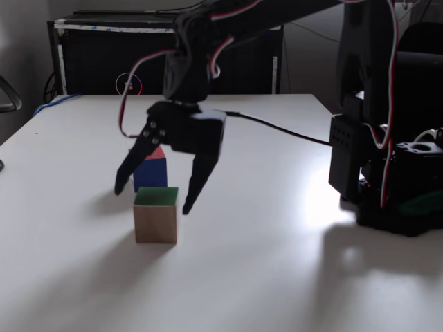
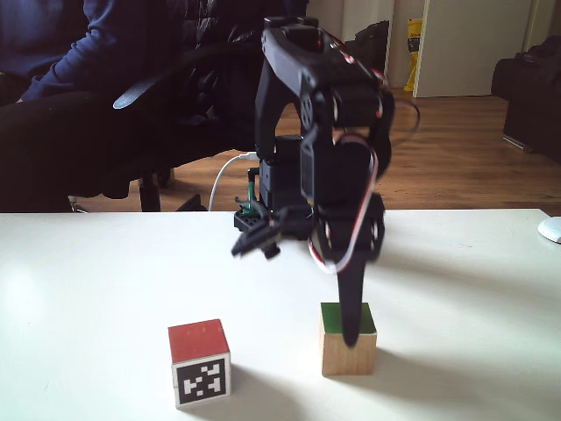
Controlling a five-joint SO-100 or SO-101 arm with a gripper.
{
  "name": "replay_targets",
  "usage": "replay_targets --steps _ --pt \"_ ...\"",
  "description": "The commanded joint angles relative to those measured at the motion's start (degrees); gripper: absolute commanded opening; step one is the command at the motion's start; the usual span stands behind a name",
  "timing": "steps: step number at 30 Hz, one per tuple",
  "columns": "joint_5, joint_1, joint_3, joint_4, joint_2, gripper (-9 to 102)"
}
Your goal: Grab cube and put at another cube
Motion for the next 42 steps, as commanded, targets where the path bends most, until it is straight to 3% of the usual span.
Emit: replay_targets --steps 1,7,21,31,42 --pt "-0.5 0.8 -4.1 -0.4 -1.8 44" --pt "-1.1 1.6 -6.5 -0.4 -5.6 40" --pt "-1.5 3.3 -5.0 -0.4 2.6 8" --pt "-5.9 12.8 -9.8 8.3 14.2 9" --pt "-14.2 28.3 -13.5 8.0 12.6 10"
